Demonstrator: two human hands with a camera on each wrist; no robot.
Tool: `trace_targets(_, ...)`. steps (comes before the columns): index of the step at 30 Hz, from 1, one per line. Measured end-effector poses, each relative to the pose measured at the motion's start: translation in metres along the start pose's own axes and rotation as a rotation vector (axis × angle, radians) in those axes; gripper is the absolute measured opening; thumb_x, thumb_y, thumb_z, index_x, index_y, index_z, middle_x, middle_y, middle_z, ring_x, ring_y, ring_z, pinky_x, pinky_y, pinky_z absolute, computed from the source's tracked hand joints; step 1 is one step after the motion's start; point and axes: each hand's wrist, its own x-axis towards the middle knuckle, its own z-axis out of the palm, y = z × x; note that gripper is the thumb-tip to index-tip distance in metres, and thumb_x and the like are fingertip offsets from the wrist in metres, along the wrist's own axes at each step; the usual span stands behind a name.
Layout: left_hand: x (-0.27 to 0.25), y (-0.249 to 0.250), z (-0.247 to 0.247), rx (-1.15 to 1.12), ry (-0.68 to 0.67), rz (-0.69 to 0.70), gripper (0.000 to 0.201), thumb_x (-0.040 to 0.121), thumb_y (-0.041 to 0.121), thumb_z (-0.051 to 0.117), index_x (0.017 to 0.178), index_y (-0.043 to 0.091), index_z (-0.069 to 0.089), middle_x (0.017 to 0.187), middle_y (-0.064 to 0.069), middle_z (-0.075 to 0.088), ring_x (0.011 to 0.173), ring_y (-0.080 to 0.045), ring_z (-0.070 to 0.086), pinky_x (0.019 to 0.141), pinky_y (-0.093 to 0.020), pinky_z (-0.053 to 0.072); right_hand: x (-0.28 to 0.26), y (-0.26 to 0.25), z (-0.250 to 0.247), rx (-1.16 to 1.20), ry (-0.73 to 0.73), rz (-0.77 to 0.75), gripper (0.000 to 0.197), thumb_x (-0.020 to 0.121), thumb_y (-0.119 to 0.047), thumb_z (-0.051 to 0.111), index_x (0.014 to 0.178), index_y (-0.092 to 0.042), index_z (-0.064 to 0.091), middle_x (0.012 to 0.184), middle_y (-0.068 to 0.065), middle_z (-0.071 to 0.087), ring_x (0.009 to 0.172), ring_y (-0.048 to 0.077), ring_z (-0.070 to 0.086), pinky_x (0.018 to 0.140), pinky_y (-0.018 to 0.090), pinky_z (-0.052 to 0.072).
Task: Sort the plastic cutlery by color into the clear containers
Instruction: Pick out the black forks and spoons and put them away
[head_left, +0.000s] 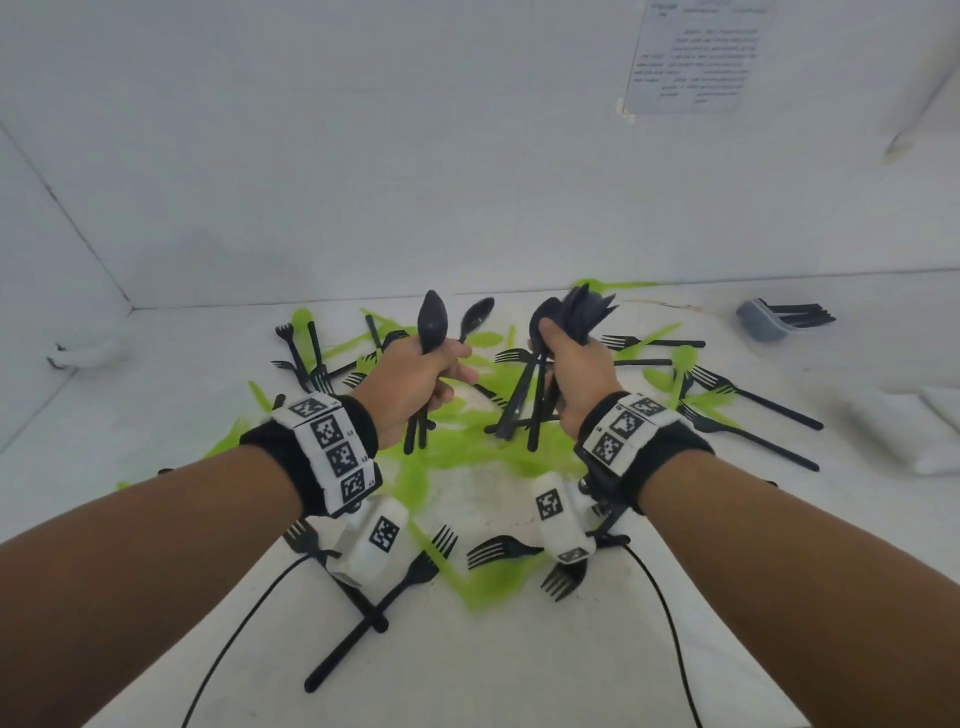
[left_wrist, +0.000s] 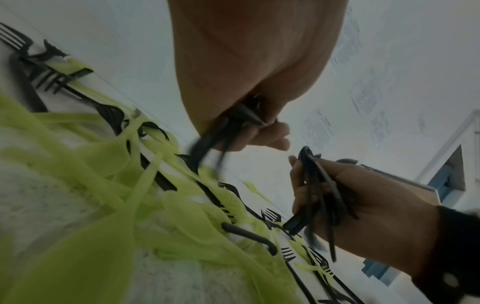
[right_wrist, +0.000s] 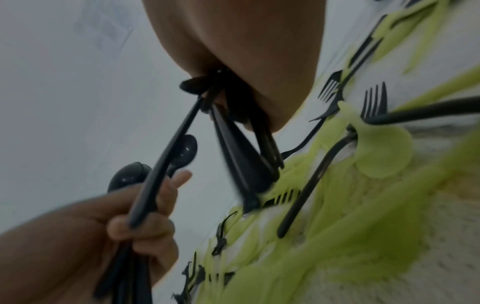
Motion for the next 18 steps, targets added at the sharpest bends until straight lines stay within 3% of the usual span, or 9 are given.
trace_targets(3, 0.001, 0.002, 0.005, 0.03, -0.051, -0.004, 0.031, 0.109, 0.025, 0.047, 0.115, 0.004, 0.068, 0.077, -0.002, 0.074, 0.05, -0.014, 0.042, 0.048, -0.02, 0.038, -0.005, 0.003, 0.007, -0.002, -0.123, 0.037, 0.023, 0.096, -0.036, 0.068, 0.093, -0.014, 0.066, 0.067, 0.002, 0.049, 0.04, 0.011, 0.039, 0.047, 0.027, 0.037)
trace_targets(6, -0.002, 0.005, 0.014, 0.048, -0.131, -0.002, 0.03, 0.109, 0.026, 0.047, 0.11, 0.006, 0.069, 0.083, -0.004, 0.074, 0.052, -0.013, 0.042, 0.048, -0.02, 0.036, -0.013, 0.004, 0.018, 0.101, -0.217, 0.071, 0.021, 0.099, -0.032, 0.065, 0.1, -0.011, 0.067, 0.071, 0.006, 0.063, 0.043, 0.016, 0.053, 0.055, 0.034, 0.049)
trace_targets(8, -0.004, 0.006, 0.018, 0.065, -0.191, 0.01, 0.031, 0.109, 0.025, 0.046, 0.106, 0.005, 0.07, 0.092, -0.01, 0.075, 0.054, -0.012, 0.049, 0.048, -0.018, 0.04, -0.01, 0.008, 0.023, 0.092, -0.21, 0.075, 0.024, 0.098, -0.034, 0.065, 0.1, -0.009, 0.066, 0.078, 0.013, 0.066, 0.046, 0.021, 0.054, 0.06, 0.037, 0.051)
trace_targets(11, -0.002, 0.003, 0.016, 0.119, -0.192, -0.002, 0.033, 0.108, 0.031, 0.048, 0.111, 0.008, 0.072, 0.099, -0.008, 0.076, 0.072, -0.015, 0.065, 0.061, -0.022, 0.051, 0.002, 0.012, 0.019, 0.055, -0.11, 0.062, 0.028, 0.094, -0.039, 0.068, 0.098, -0.012, 0.066, 0.083, 0.015, 0.059, 0.053, 0.024, 0.053, 0.063, 0.039, 0.05)
trace_targets(15, 0.001, 0.004, 0.006, 0.215, -0.032, -0.017, 0.026, 0.106, 0.035, 0.049, 0.116, 0.014, 0.061, 0.078, -0.005, 0.055, 0.056, -0.013, 0.05, 0.054, -0.027, 0.043, 0.018, 0.009, 0.001, 0.074, 0.016, 0.048, 0.026, 0.095, -0.038, 0.068, 0.098, -0.012, 0.067, 0.089, 0.012, 0.06, 0.049, 0.012, 0.046, 0.043, 0.025, 0.041)
trace_targets(18, 0.004, 0.006, 0.006, 0.464, -0.022, 0.013, 0.031, 0.105, 0.039, 0.044, 0.123, 0.016, 0.051, 0.096, -0.002, 0.053, 0.083, -0.018, 0.051, 0.074, -0.035, 0.041, 0.017, 0.009, 0.002, 0.037, -0.069, 0.046, 0.028, 0.097, -0.038, 0.067, 0.104, -0.011, 0.067, 0.087, 0.011, 0.056, 0.046, 0.01, 0.044, 0.04, 0.021, 0.04)
